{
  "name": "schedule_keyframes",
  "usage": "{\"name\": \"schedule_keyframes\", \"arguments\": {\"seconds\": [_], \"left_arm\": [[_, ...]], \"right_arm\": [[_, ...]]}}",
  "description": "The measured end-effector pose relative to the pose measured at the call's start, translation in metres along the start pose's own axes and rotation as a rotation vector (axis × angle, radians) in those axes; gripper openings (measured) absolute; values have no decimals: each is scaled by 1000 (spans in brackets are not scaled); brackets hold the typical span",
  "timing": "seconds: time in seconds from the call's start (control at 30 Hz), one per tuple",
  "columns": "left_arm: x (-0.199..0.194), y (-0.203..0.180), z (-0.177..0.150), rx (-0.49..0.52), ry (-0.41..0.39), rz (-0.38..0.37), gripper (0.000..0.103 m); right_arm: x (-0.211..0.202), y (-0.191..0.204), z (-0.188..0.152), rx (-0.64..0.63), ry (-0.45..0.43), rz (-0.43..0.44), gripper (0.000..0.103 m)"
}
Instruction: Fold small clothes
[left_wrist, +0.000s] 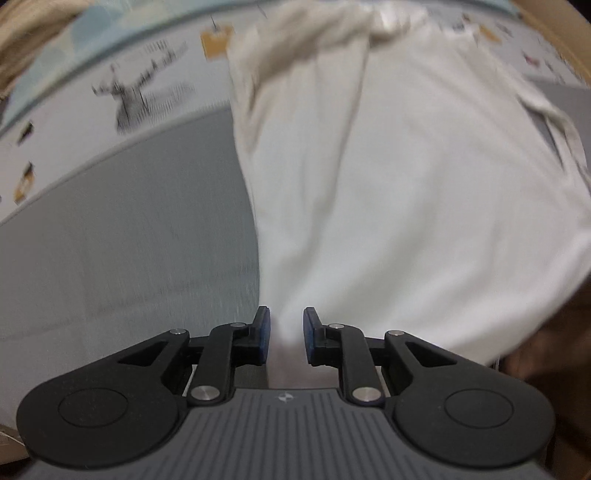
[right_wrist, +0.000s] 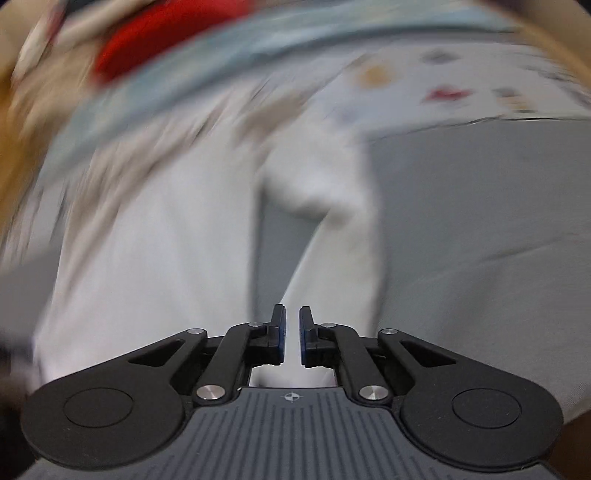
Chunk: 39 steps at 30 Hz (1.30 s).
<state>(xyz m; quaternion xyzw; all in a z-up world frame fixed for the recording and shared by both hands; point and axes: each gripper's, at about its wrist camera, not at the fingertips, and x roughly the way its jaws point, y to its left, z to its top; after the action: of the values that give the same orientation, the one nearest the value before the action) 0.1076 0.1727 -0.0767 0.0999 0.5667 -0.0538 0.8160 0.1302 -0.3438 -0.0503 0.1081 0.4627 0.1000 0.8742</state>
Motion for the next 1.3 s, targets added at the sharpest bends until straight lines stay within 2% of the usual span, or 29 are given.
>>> {"name": "schedule_keyframes", "arguments": {"seconds": [0.03,0.1,0.27,0.4,0.43,0.47,0.5,0.57,0.63,0.67,0.73,0.8,0.83,0.87,0.9,0.93,0.97,1.0,1.07,1.1,1.13,1.2,1.3], "left_arm": [[-2,-4,5,-6,-14,10,21],[-8,-12,20,-19,-45,23,30],[-25,-37,62,-104,-138,20,34],[-36,-54,97,-131,-204,7,34],[-37,-57,105,-135,-218,8,34],[-39,-61,110,-138,-229,15,34],[-39,-65,117,-139,-236,25,34],[-37,-68,128,-139,-243,40,34],[-35,-72,138,-143,-251,46,34],[-34,-74,143,-146,-254,45,34],[-32,-77,149,-152,-259,38,34],[-28,-79,155,-155,-256,29,34],[-25,-81,157,-154,-250,25,34],[-22,-83,159,-154,-242,21,34],[-19,-86,162,-153,-233,17,34],[-17,-89,165,-149,-227,11,34],[-14,-91,166,-145,-222,7,34],[-12,-95,169,-137,-218,2,34],[-9,-104,175,-124,-221,-3,34],[-7,-108,177,-119,-223,-5,35],[-5,-112,180,-112,-222,-6,35],[-1,-120,184,-104,-217,-4,35],[4,-132,187,-88,-209,-7,35]], "right_arm": [[-2,-7,3,41,-33,-29,18],[5,-16,6,48,-32,-69,24],[42,-14,-1,-30,49,-153,38],[71,-12,-2,-31,121,-240,40],[81,-12,-1,-39,144,-263,33],[85,-8,1,-63,139,-275,12],[86,-3,4,-91,120,-279,7],[88,4,13,-161,56,-316,7],[89,1,25,-211,-12,-408,6],[85,-4,35,-219,-69,-484,6],[70,-13,53,-253,-245,-681,6],[51,-21,68,-312,-493,-910,6],[47,-27,73,-334,-572,-990,7],[48,-37,77,-340,-589,-1021,9],[53,-48,80,-338,-549,-1025,11],[63,-63,81,-312,-464,-992,12],[70,-82,80,-232,-360,-928,12],[73,-99,79,-146,-293,-880,12],[70,-133,76,40,-206,-788,12],[63,-148,75,135,-199,-734,13],[53,-163,73,249,-218,-663,17],[34,-188,66,440,-281,-534,23],[26,-210,51,670,-350,-426,24]]}}
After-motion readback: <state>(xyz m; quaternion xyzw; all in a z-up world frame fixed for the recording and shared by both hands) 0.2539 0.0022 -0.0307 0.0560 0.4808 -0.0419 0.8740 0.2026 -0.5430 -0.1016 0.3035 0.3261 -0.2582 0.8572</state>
